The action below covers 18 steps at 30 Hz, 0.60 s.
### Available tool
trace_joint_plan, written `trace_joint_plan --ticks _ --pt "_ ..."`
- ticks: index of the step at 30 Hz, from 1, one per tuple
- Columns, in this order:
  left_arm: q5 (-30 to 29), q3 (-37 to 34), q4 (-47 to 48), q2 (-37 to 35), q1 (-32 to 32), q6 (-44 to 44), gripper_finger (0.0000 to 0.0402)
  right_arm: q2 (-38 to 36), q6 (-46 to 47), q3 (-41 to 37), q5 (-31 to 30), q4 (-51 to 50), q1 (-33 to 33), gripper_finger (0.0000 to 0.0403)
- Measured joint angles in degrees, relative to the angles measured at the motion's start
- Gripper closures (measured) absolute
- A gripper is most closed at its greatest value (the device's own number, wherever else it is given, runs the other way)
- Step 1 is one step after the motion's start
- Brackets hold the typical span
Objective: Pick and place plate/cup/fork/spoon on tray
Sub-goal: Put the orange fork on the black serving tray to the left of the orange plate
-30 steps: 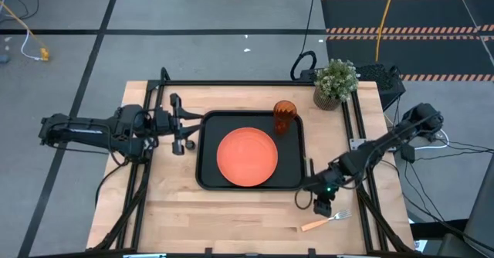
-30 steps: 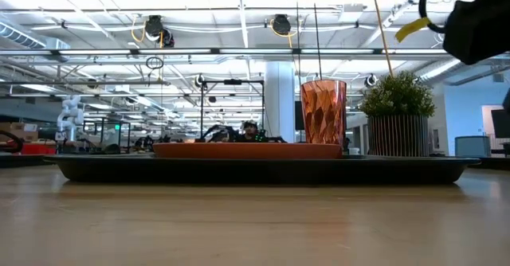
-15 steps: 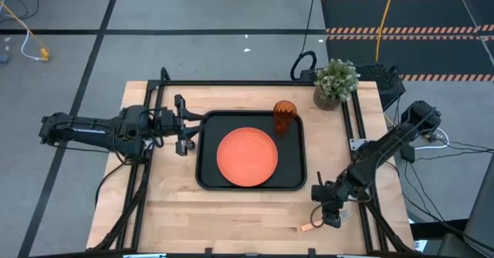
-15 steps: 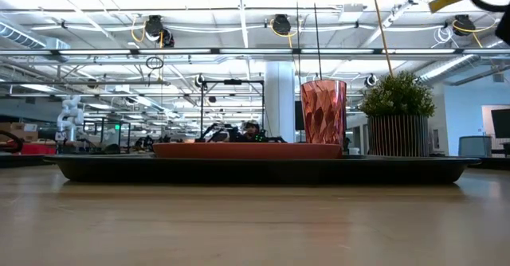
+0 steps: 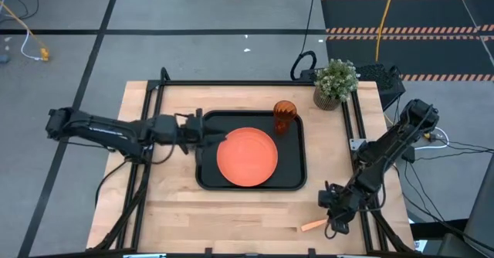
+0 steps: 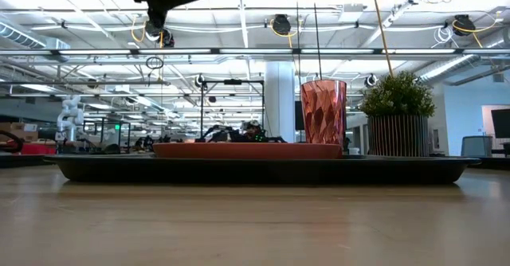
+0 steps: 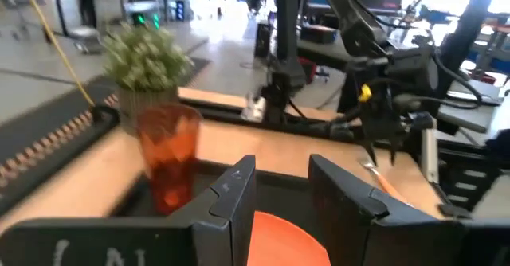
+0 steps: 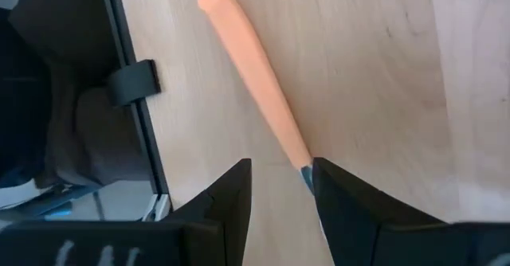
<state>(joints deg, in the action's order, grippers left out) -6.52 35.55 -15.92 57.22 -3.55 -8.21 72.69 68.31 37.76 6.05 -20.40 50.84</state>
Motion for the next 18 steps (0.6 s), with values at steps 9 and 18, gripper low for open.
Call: trace_joint_plan --ticks 9,18 --pt "0.5 0.0 -3.2 7.1 -5.5 -2.8 0.0282 0.0 -0.4 -1.7 -1.8 0.9 3.0 0.0275" --pt "-5.0 0.0 -6.2 10.7 -8.6 -6.4 0.0282 0.0 0.0 -7.3 -1.6 10.8 4.2 0.0275"
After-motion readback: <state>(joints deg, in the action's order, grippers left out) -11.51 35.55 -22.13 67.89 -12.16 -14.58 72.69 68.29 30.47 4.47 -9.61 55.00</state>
